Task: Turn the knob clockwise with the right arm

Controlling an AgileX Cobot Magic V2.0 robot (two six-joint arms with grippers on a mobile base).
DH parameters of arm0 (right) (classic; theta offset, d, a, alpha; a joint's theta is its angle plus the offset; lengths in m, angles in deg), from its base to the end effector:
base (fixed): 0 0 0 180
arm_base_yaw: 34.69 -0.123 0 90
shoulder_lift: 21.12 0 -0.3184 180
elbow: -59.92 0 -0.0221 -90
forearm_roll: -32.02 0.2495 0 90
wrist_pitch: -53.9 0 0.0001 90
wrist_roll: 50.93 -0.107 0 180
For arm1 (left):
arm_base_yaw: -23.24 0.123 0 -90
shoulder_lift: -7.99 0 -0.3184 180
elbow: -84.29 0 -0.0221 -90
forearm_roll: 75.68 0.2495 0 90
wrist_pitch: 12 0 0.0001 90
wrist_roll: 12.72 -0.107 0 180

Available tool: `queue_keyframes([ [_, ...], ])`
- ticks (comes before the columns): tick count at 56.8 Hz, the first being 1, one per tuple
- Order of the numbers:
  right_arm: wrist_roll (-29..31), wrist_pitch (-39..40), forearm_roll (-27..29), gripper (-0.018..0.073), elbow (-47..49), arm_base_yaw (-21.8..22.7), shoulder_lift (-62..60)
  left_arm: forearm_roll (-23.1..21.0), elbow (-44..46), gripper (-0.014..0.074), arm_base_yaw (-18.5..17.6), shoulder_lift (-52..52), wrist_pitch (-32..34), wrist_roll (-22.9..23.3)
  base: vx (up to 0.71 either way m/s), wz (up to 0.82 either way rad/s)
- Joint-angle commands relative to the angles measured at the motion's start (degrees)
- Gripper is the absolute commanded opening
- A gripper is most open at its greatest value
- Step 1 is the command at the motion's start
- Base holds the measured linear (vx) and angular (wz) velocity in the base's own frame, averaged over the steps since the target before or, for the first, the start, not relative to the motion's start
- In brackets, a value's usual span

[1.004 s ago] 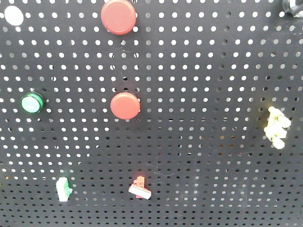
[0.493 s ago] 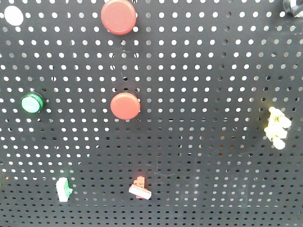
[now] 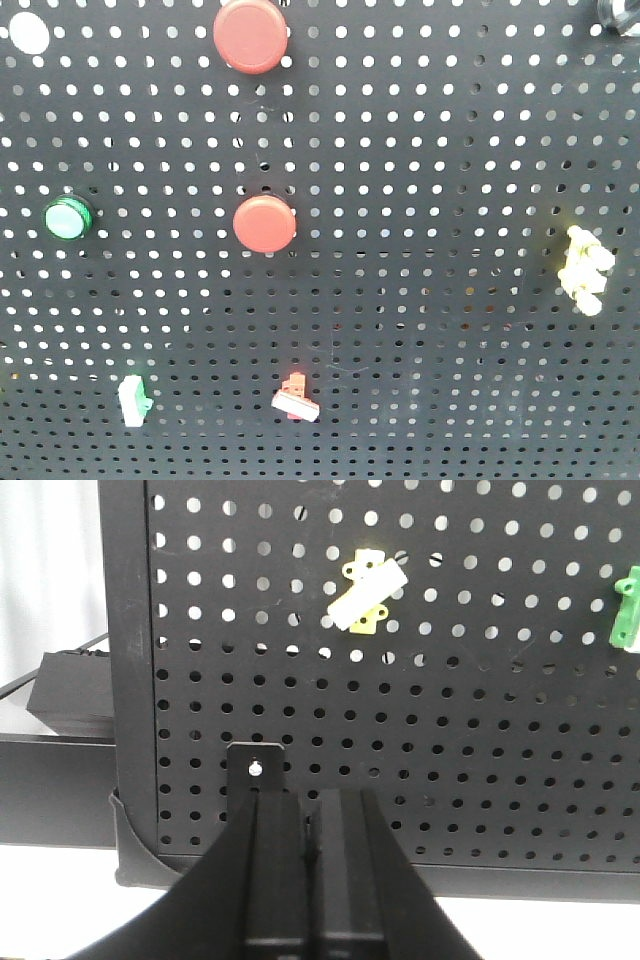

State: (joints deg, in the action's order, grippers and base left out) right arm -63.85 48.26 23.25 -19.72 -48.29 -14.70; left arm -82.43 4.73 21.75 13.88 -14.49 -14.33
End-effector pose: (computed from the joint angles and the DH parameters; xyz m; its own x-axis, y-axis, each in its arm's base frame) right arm 0.0372 0.0073 0.1946 -0.0438 0.0646 -0.9970 -0.2179 0.9733 0.0726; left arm 0.0371 -0.0015 0.2013 0.0333 -0.0904 -0.9954 0.0342 0.9954 -0.0892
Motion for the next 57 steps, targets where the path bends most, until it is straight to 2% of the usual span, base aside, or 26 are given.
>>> queue_keyframes([
  [1,0.8,4.79,1.13,-0.0009,-0.5,2.32,-0.73,-0.47,-0.75,-0.0006,0.11,0.01,4.72,0.34,0.0,0.0],
  [12,0.8,4.65,0.67,-0.0009,-0.5,4.68,-0.79,-0.47,-0.75,-0.0006,0.11,0.01,4.72,0.34,0.0,0.0],
  [57,0.74,4.65,0.67,-0.0009,-0.5,4.68,-0.79,-0.47,-0.75,-0.0006,0.11,0.01,4.72,0.34,0.0,0.0],
])
